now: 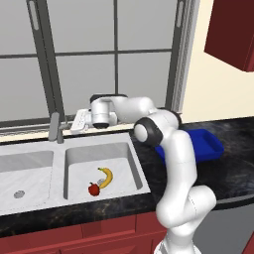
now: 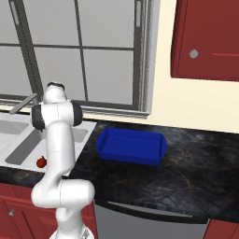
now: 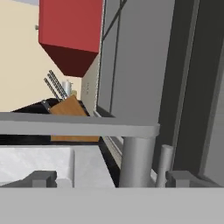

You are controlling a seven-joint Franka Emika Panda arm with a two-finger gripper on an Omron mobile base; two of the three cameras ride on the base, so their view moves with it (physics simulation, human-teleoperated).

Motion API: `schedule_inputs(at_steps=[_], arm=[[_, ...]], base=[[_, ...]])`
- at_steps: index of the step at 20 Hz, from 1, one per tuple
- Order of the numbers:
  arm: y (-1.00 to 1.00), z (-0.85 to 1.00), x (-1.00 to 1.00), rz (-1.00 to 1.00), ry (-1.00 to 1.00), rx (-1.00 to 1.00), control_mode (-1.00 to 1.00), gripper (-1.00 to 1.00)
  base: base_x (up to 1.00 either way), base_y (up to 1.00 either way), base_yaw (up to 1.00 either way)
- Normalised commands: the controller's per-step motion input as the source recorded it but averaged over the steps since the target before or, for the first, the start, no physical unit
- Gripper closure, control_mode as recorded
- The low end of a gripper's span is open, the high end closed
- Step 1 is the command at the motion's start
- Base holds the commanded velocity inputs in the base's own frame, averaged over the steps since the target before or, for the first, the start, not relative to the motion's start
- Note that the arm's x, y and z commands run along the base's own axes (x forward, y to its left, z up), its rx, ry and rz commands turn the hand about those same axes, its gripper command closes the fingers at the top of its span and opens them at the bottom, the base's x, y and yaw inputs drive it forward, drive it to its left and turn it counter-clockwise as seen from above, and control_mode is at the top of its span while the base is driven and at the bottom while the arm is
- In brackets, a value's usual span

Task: Pick up all produce items and place them in the sink. Turn on the sink faucet to wash them. Then turn the sink off and put them in the tray.

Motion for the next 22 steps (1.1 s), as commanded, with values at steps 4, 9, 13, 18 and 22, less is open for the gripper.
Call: schedule_inputs(at_steps=[4,9,13,18,22], arm=[[-0.07,0.00,0.09,-0.01,0.00,0.00,-1.00,-1.00],[0.02,0.00,0.32,-0.01,0.00,0.00,-1.00,-1.00],[0.04,0.00,0.36,-0.02,0.01,0.00,-1.00,-1.00],[0.09,-0.01,0.44,0.00,0.01,0.00,-1.00,-1.00],[0.25,-0.03,0.46,0.00,0.00,0.00,-1.00,-1.00]], base=[[0.00,0.00,0.00],[0.00,0.00,0.00],[0.00,0.00,0.00],[0.00,0.00,0.00],[0.00,0.00,0.00]])
